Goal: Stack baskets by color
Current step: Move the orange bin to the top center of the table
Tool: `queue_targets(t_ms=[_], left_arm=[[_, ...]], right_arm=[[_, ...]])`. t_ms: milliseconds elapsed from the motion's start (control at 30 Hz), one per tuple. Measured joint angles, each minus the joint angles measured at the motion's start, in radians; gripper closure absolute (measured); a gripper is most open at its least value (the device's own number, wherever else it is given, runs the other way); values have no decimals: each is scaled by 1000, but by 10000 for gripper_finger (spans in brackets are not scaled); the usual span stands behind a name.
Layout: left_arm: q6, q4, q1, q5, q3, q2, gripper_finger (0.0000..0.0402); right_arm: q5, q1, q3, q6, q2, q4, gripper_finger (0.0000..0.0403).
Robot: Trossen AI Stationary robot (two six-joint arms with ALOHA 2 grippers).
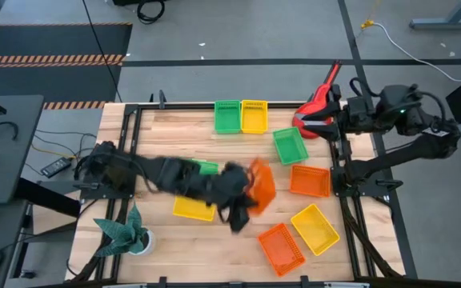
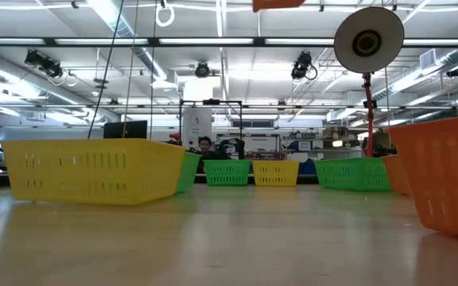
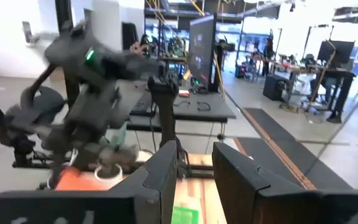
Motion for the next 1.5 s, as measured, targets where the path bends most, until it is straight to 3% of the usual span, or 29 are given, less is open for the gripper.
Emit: queue_targets(t_ms=[200,333,533,733,900,1133,1500], left_arm=[[195,-347,174,-20,73,0,393],[427,-564,326,-23,73,0,393],[860,-695,583,51,-71,0,392],[1151,-615,834,124,-332,0,391],[1352,-426,942,129,-543,0,390],[1424,-212,961,137,-694,0,390],[1367,-52,919,158,-796,0,388]], right_arm=[[0,-25,0,6,-22,-81,294],[13,-34,0,36,-6,-82,294],[201,-34,0,86,59,-70,294],[341,-33,0,233,157,-2,306],[402,-10,0,327,241,64,325],[597,46,-1,360,315,165,363],[603,40,-1,276,317,228,398]])
